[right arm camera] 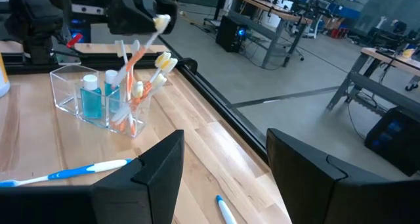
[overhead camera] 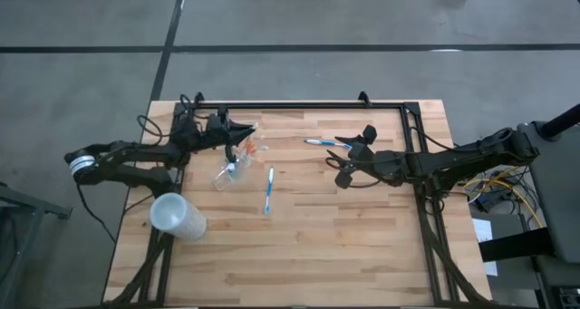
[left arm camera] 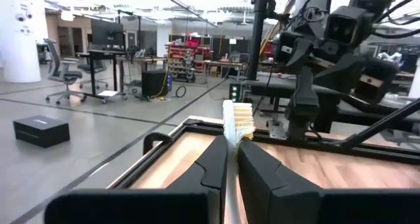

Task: Pick & Place toothbrushing station
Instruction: Put the orange toothbrush into the transparent organizer

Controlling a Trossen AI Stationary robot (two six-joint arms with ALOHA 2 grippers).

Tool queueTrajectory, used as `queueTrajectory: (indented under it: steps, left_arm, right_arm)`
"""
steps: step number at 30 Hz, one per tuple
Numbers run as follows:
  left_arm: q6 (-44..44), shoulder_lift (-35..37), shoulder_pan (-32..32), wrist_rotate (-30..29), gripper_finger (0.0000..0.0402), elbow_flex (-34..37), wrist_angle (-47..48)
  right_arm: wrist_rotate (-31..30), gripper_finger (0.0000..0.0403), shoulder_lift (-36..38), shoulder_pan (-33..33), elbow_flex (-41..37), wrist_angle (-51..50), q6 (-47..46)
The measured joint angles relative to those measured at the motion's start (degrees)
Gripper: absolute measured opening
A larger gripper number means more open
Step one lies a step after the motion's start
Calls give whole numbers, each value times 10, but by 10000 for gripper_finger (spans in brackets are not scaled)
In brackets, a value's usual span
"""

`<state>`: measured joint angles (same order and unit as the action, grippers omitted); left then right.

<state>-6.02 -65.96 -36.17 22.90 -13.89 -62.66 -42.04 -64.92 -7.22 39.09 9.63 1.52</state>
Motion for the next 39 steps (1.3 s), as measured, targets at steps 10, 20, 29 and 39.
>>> queueTrajectory:
  steps: [10, 20, 29, 39]
  left_arm:
    - [9, -69, -9, -2, 33, 0, -32]
    - [4, -75, -9, 1, 34, 0, -94]
    - [9, -76, -9, 0, 34, -15, -98]
    - [2, -120, -9, 0, 35, -21, -83]
  right_arm:
    - [0, 210, 0, 0, 0, 0, 0]
    - [0, 210, 0, 0, 0, 0, 0]
    - [0, 210, 0, 0, 0, 0, 0]
    - [0, 210, 0, 0, 0, 0, 0]
